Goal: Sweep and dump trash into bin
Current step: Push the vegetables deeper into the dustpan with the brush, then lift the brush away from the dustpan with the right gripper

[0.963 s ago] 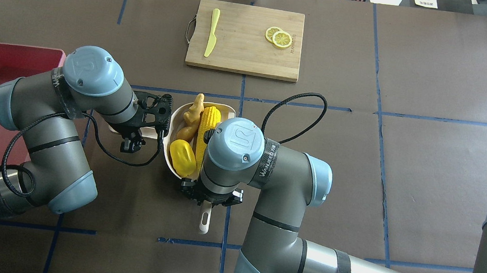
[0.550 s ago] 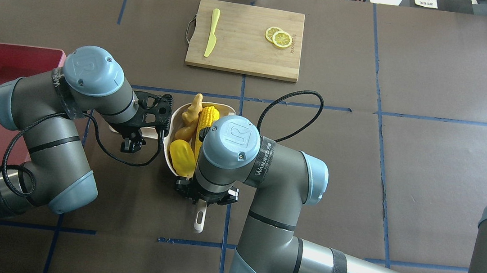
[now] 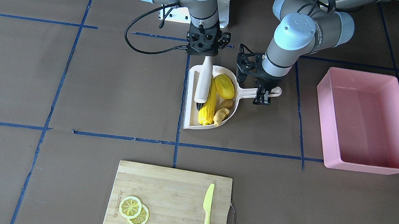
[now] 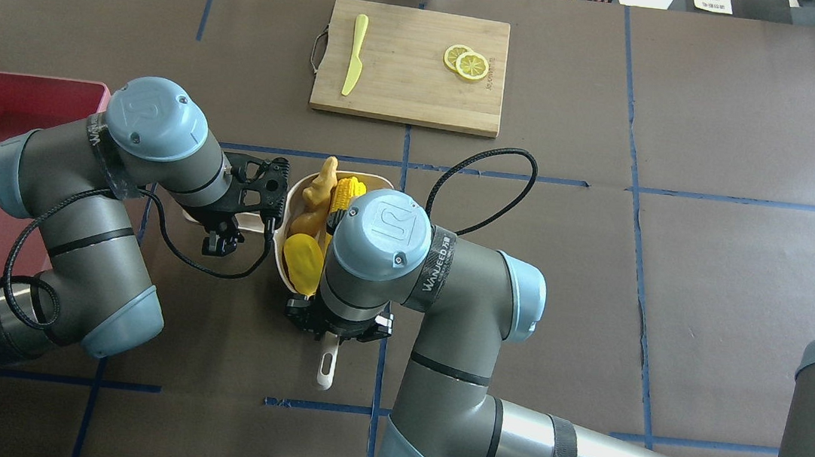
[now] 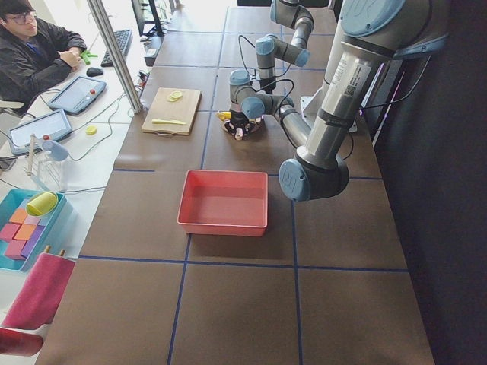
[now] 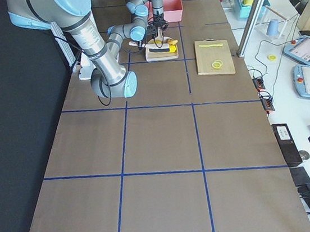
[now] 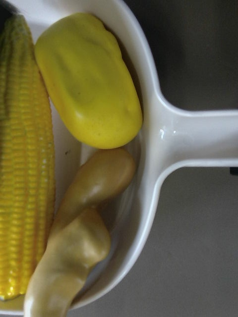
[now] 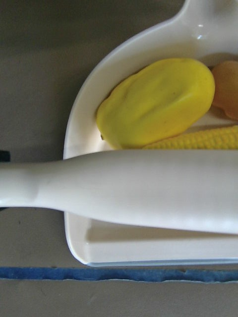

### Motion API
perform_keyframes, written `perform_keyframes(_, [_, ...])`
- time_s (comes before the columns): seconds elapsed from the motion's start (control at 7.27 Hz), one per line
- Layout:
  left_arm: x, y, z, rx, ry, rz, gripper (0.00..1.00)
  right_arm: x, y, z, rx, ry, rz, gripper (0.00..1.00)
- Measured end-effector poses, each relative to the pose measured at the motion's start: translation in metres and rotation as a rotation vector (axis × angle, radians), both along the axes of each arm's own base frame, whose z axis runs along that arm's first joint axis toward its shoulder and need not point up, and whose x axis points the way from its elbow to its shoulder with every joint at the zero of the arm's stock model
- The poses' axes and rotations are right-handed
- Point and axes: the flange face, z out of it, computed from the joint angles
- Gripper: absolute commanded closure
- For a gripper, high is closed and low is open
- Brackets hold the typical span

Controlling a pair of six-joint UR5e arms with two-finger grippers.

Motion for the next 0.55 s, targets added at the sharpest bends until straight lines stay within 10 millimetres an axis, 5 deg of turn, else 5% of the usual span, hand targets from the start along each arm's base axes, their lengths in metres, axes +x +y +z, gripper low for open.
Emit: perform_keyframes(0.55, [0.0,0.0,-0.0001,0.0,0.0,0.0,1.0,0.0104,0.0038,-0.0073,0.004,-0.021,-0.003,1.0])
